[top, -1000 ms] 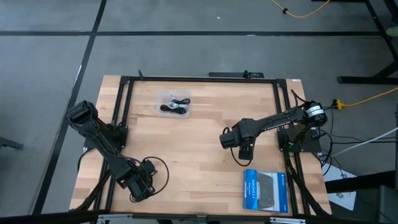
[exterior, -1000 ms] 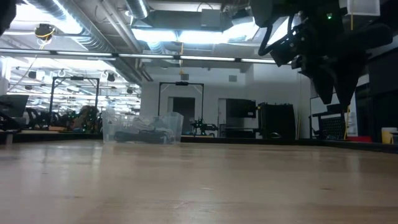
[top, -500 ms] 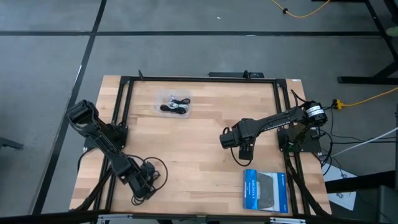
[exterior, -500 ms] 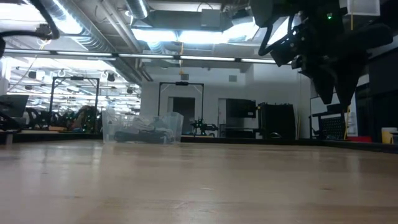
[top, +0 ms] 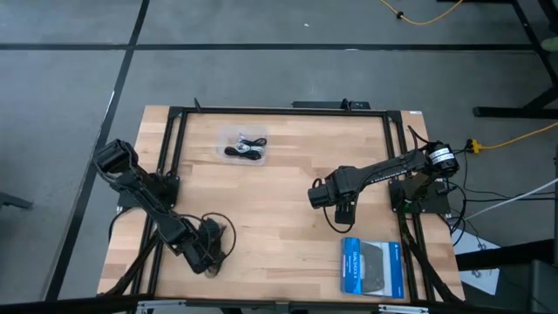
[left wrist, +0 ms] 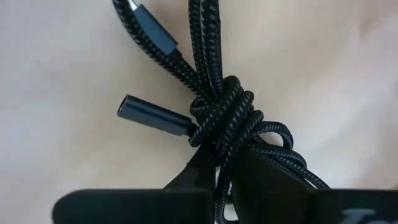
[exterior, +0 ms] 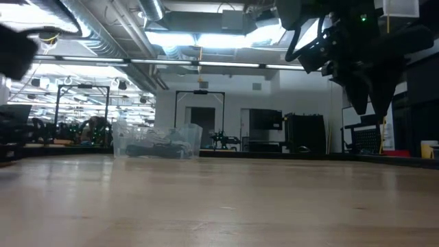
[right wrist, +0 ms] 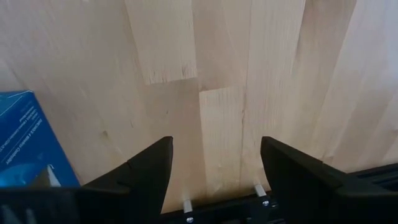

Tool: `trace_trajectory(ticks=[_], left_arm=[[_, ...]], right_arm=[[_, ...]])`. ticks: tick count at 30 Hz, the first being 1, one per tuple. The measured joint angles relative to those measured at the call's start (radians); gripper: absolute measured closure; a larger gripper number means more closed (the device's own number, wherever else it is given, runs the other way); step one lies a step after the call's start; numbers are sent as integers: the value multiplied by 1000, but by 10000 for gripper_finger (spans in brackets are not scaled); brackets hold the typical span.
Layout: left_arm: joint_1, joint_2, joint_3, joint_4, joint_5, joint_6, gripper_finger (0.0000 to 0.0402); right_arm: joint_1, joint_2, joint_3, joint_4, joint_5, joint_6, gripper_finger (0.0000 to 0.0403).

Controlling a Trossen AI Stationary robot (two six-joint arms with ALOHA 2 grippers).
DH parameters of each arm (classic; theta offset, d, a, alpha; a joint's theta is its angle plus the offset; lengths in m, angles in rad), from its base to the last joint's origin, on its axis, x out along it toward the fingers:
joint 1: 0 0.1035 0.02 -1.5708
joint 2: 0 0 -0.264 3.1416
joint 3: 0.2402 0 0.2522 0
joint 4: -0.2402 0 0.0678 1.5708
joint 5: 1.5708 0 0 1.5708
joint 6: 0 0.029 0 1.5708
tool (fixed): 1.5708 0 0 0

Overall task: Pick and place USB-C Cables
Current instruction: Put the black white charger cable into the transparent bin

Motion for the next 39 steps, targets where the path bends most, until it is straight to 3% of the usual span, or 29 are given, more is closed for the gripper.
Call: trace_trajectory(ticks=[8, 14, 18, 22, 27, 31, 36, 39], left_arm=[[81, -115, 75, -68, -495, 198, 385], [216, -237, 82, -60, -879, 513, 386], [377, -300, 82, -24, -1020, 783, 386], [574, -340, 82, 103, -992, 1150, 388], [798, -353, 89, 258, -778, 1574, 388], [952, -352, 145, 236, -680, 1810, 388], [1132, -349, 232, 229, -645, 2119, 388], [1249, -350, 308, 193, -588, 2219, 388]], right_arm=[[0, 0, 0, 0, 0, 0, 156], [0, 0, 0, -1, 0, 0, 156], [0, 0, 0, -1, 0, 0, 156], [0, 0, 0, -1, 0, 0, 156], [0, 0, 0, 1, 0, 0, 156], [0, 0, 0, 2, 0, 0, 156], [0, 0, 0, 2, 0, 0, 156], [0, 0, 0, 3, 0, 0, 156]])
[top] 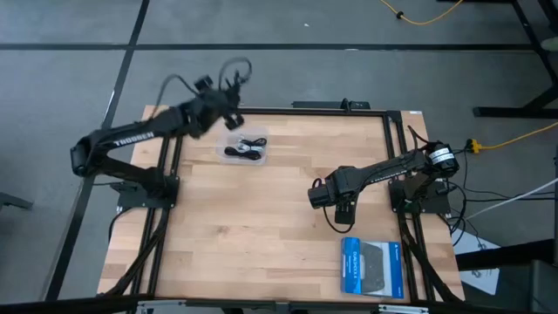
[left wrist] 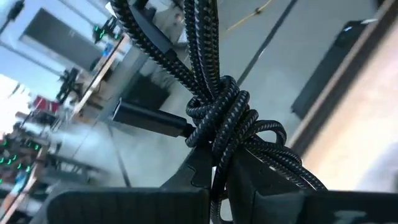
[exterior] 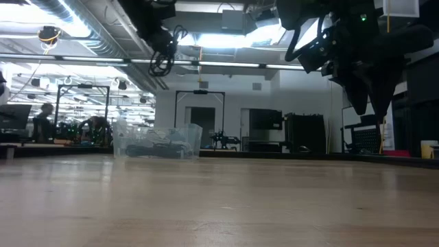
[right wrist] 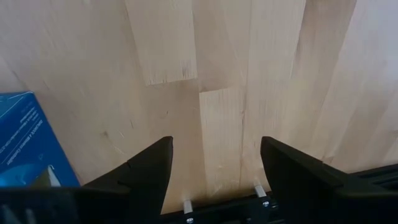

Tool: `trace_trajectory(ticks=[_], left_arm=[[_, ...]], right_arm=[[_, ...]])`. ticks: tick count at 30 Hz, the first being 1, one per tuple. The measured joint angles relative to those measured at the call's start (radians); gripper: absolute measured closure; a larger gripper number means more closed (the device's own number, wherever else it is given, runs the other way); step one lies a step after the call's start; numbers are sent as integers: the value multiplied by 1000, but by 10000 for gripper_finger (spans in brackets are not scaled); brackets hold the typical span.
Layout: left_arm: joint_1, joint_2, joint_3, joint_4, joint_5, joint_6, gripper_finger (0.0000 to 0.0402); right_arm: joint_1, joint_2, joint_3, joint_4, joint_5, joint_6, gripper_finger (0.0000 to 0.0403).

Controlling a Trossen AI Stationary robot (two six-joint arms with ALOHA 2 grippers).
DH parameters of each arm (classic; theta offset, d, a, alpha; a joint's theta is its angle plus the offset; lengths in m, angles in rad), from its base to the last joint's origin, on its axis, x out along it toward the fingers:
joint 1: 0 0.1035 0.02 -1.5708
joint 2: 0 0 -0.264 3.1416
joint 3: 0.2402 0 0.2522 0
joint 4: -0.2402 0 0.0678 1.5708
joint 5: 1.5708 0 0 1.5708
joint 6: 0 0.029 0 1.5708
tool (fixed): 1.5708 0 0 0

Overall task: Pick and place USB-C Cables
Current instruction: Put the black white charger cable into the transparent bin

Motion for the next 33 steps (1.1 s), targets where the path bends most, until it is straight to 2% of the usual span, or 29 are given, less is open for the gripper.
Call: trace_trajectory(ticks=[4, 10, 15, 18, 20, 23, 28, 33], left_arm=[[166, 9, 110, -137, 89, -29, 388], [399, 16, 207, -430, 244, -229, 388], [497, 45, 209, -620, 477, -334, 389], [487, 91, 209, -655, 580, -284, 389], [462, 127, 209, -646, 610, -229, 389], [418, 196, 209, -613, 594, -117, 389], [335, 327, 209, -600, 614, 164, 389], [233, 428, 209, -543, 592, 281, 389]], right_arm=[[0, 0, 0, 0, -1, 0, 156], [0, 0, 0, 0, -3, 0, 156], [0, 0, 0, 0, -10, 0, 156], [0, 0, 0, 0, -10, 0, 156], [0, 0, 0, 0, -10, 4, 156], [0, 0, 0, 1, -10, 5, 156], [0, 0, 0, 1, -40, 5, 156], [0, 0, 0, 1, -73, 5, 156]])
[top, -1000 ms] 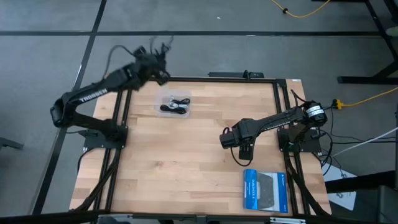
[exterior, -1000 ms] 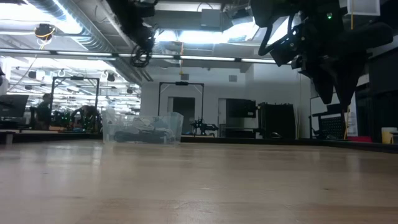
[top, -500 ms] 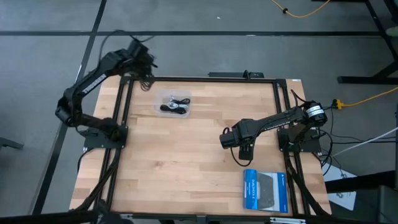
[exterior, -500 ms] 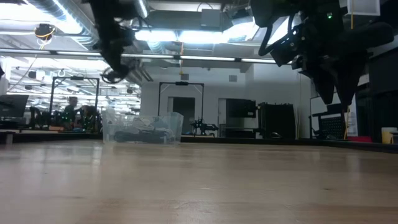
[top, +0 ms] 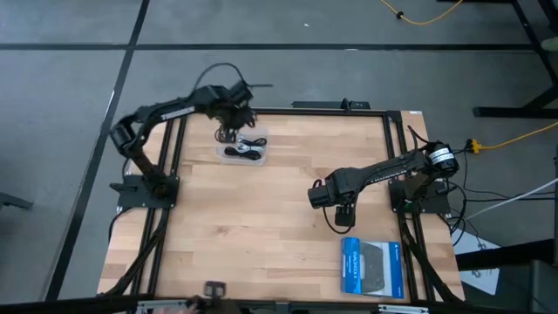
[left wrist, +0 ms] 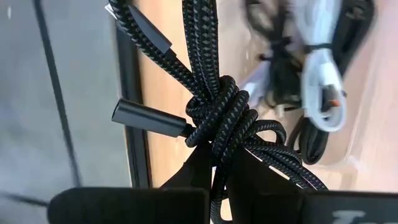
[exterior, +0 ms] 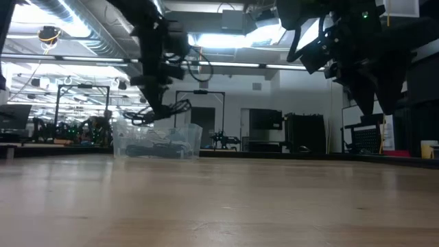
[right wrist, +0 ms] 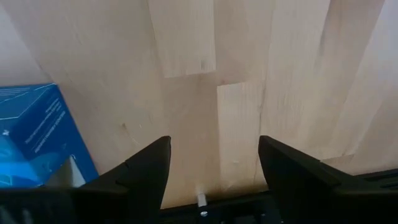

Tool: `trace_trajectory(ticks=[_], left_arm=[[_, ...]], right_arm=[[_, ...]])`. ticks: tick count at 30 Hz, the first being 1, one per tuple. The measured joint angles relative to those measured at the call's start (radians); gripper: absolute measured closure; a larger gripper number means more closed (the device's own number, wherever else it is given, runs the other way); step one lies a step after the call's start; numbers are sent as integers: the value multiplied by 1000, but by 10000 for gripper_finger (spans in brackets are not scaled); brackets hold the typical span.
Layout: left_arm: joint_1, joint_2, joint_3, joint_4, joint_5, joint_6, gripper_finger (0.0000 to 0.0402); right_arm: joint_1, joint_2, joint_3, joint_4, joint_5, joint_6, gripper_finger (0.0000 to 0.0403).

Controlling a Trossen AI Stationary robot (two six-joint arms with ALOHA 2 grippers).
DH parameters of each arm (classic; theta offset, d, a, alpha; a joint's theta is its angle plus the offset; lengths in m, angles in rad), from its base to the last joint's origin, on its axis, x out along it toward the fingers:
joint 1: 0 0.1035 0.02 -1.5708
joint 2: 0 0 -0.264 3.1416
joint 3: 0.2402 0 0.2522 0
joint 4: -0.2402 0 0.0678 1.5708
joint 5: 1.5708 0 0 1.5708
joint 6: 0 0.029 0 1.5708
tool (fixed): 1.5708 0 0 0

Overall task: Pick and place USB-C Cables
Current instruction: Put the black white charger cable into the transparent bin, then return to home position

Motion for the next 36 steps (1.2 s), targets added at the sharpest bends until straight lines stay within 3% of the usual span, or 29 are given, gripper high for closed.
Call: trace_trajectory(ticks=[5, 9, 14, 18, 24, 27, 31, 36], left_arm=[[-96, 47, 0, 9, -73, 163, 389], [-138, 66, 0, 15, -109, 187, 389], [-176, 74, 0, 27, -232, 200, 340], [-194, 74, 0, 26, -251, 227, 314], [-225, 74, 0, 26, -252, 203, 308], [-250, 74, 0, 24, -295, 41, 307], [-312, 74, 0, -3, -385, -326, 306], [-424, 69, 0, -227, -495, -711, 306]], right_arm=[[0, 0, 0, 0, 0, 0, 156], [0, 0, 0, 0, 0, 2, 156], [0, 0, 0, 0, -6, 5, 156], [0, 0, 0, 0, -6, 26, 156], [0, 0, 0, 0, -6, 25, 156], [0, 0, 0, 0, -6, 25, 156], [4, 0, 0, 0, -6, 59, 156], [3, 0, 0, -3, -6, 77, 156]])
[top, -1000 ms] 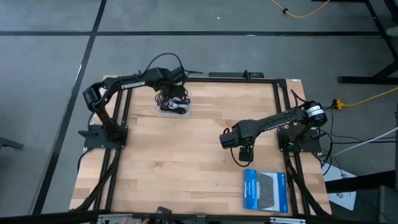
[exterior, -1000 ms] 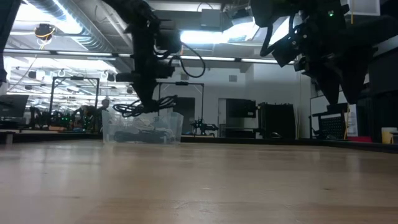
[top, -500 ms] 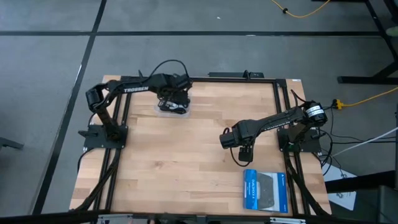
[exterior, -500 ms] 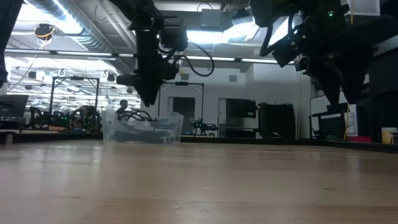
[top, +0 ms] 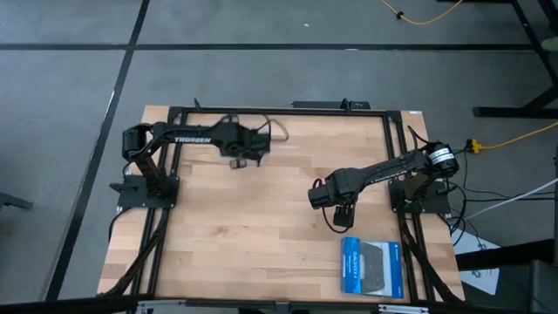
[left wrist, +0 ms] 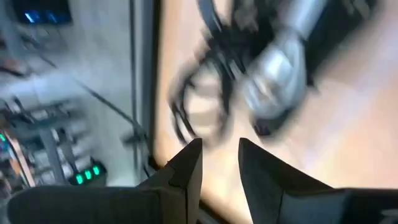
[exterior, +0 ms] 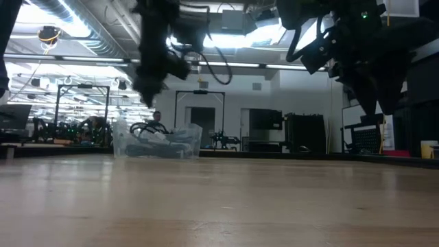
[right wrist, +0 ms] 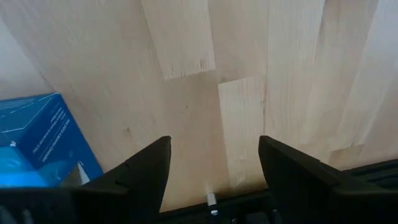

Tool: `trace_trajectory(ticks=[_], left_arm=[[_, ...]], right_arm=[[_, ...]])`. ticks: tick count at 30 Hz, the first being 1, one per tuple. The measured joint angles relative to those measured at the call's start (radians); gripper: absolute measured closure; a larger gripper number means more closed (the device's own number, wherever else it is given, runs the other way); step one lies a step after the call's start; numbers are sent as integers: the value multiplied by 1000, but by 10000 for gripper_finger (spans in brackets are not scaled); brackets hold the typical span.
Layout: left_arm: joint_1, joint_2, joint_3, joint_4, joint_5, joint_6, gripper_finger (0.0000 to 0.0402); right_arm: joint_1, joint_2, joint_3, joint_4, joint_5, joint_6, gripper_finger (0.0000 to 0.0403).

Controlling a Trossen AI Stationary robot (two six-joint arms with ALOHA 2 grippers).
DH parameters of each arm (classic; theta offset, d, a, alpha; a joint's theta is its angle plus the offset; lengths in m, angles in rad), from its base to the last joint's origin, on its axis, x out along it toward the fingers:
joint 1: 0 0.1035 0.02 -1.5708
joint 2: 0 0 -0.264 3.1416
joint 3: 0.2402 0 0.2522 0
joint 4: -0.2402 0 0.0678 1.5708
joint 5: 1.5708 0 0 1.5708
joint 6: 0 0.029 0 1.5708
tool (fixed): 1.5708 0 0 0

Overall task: Pick and place USB-C Cables
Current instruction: Return to home position

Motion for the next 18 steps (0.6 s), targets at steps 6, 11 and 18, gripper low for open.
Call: trace_trajectory(ticks=[6, 11, 18], left_arm=[[-191, -31, 3, -219, 124, -248, 306], [-323, -43, 1, -320, 238, -336, 305], [-450, -42, 1, -185, 321, -424, 305]], right_arm=[[0, 0, 0, 2, 5, -63, 156], [0, 0, 0, 53, 12, 26, 156], [0, 1, 23, 406, 4, -84, 156]])
